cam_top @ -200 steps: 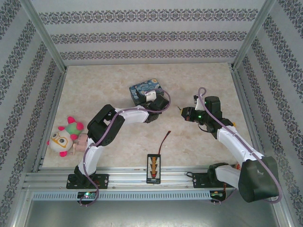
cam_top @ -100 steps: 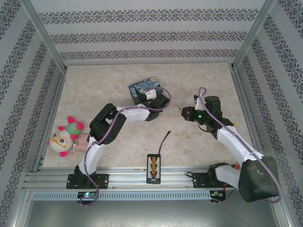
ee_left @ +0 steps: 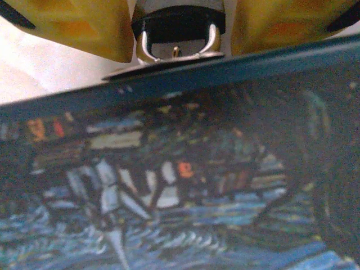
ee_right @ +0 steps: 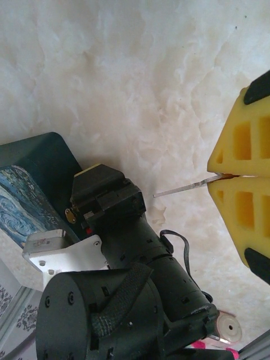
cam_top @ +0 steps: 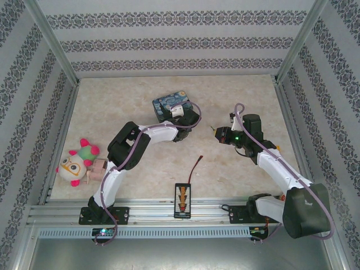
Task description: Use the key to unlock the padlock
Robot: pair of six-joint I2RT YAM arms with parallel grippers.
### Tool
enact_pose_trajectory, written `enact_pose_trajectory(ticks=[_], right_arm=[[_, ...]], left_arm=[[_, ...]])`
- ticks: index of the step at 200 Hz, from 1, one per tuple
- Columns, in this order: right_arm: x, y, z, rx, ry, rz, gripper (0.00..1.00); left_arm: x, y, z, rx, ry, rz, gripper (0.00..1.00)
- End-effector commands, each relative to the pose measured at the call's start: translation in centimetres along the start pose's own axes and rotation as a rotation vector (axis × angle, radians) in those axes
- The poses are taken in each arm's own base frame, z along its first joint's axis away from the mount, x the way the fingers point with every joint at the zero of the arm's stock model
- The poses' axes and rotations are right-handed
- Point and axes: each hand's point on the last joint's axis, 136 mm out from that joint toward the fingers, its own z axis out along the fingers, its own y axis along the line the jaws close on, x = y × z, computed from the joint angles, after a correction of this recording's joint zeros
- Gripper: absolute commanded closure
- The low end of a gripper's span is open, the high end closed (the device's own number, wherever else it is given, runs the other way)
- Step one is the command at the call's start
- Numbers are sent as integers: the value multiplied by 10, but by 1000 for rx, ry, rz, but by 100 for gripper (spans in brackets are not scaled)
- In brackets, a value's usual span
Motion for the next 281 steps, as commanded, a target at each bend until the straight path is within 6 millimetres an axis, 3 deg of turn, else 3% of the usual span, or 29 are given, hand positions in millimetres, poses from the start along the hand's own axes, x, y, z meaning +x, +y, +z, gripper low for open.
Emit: enact_pose_trajectory(ticks=[1, 43, 81, 134, 204, 259, 281], right_arm=[[-6, 3, 0, -22, -17, -2, 100], [-5, 2, 2, -21, -8, -4, 100], [5, -12, 7, 15, 10, -3, 100], [27, -36, 13, 82, -4, 29, 100], [59, -35, 33, 40, -7, 28, 100], [66, -29, 44, 32, 1, 37, 100], [66, -30, 50, 20, 8, 61, 100]], left_arm=[[-1, 6, 10, -26, 19, -1, 58], [-10, -1, 5, 6, 9, 7, 78], [-12, -6, -8, 32, 52, 13, 100], [-3, -15, -41, 129, 165, -116, 100], [20, -59, -74, 351, 302, -399, 100], [28, -82, -80, 480, 360, -553, 100], [29, -82, -79, 484, 365, -558, 100]])
